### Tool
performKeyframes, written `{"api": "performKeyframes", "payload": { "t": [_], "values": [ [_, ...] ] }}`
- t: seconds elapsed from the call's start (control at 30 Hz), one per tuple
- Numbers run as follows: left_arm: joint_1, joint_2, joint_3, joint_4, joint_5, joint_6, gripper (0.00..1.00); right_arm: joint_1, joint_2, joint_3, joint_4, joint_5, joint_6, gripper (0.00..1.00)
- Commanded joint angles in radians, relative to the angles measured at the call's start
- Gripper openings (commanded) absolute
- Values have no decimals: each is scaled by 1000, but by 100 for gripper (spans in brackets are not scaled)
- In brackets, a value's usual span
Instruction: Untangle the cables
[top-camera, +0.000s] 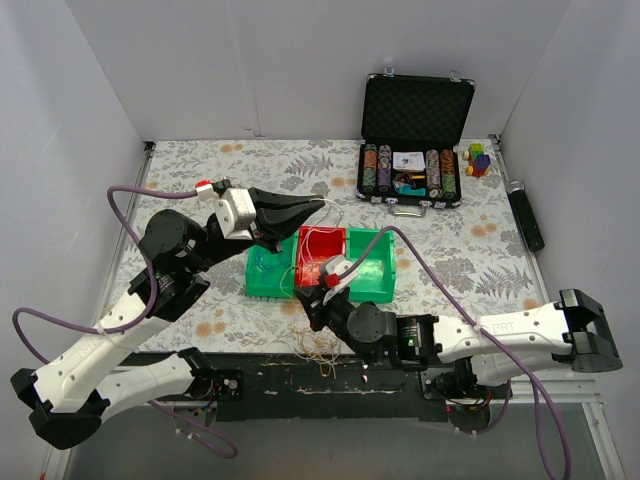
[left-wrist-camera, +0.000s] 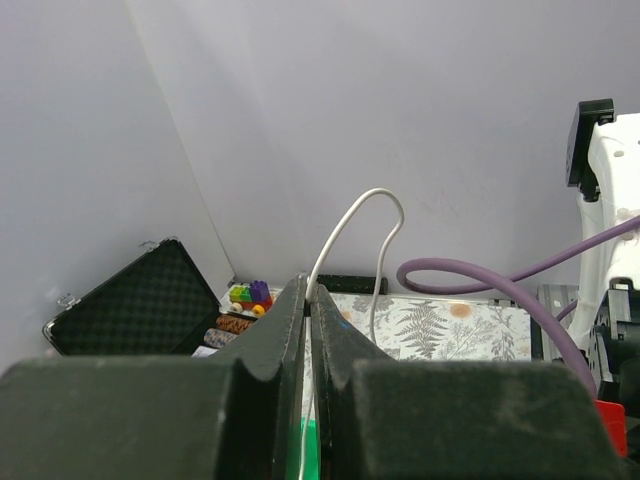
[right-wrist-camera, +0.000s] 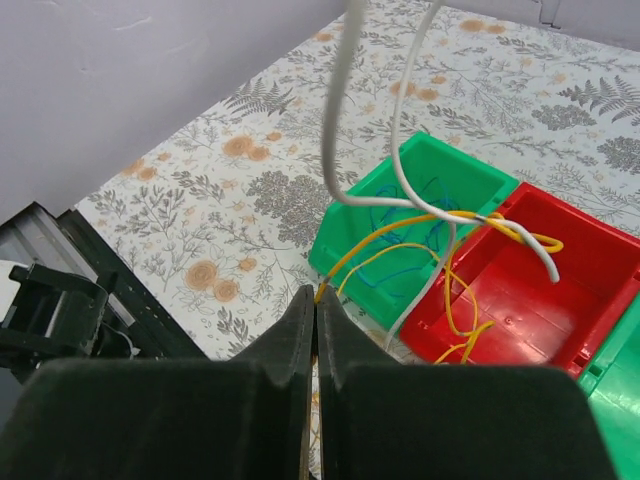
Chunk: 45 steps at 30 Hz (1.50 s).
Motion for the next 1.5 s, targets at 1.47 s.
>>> {"api": "performKeyframes", "payload": {
  "t": [1.47],
  "values": [
    [6, 322, 819, 235, -37, 357, 0, 49, -229, -387, -863, -46, 1136, 1]
  ]
}}
